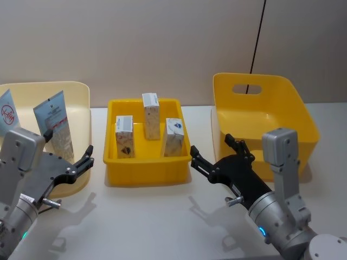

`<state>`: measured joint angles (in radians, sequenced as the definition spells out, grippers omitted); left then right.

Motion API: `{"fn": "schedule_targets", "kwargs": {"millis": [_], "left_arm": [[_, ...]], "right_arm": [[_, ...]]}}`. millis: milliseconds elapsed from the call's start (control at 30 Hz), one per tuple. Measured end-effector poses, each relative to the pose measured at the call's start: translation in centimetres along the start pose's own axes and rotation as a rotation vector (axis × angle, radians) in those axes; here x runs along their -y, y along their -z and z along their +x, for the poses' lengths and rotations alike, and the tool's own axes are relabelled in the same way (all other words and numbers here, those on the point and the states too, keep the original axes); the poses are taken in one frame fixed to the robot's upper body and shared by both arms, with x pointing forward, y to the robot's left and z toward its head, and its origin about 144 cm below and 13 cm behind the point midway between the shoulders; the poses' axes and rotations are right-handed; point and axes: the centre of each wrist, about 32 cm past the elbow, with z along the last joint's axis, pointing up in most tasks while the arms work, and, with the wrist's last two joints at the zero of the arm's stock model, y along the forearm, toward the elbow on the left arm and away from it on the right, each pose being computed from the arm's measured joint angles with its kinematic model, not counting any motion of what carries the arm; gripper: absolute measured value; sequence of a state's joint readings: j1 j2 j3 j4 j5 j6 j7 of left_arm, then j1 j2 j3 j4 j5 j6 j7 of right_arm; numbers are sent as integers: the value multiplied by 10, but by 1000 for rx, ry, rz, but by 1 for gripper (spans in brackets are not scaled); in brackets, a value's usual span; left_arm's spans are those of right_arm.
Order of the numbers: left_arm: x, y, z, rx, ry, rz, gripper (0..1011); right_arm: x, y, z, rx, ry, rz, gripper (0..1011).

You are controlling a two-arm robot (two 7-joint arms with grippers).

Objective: Bimanual collaborative sorting of washing and personal care products

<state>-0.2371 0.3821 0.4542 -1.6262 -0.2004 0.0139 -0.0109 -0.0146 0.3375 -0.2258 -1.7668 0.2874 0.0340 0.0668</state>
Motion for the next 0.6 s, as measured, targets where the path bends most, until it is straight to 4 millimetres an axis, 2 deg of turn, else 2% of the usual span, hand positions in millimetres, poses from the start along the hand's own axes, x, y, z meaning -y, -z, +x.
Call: {"fn": "schedule_targets", "kwargs": {"millis": [600], "left_arm": [[0, 0, 0, 0, 0, 0, 1000]], "right_arm": [[0, 0, 0, 0, 0, 0, 1001]]}}
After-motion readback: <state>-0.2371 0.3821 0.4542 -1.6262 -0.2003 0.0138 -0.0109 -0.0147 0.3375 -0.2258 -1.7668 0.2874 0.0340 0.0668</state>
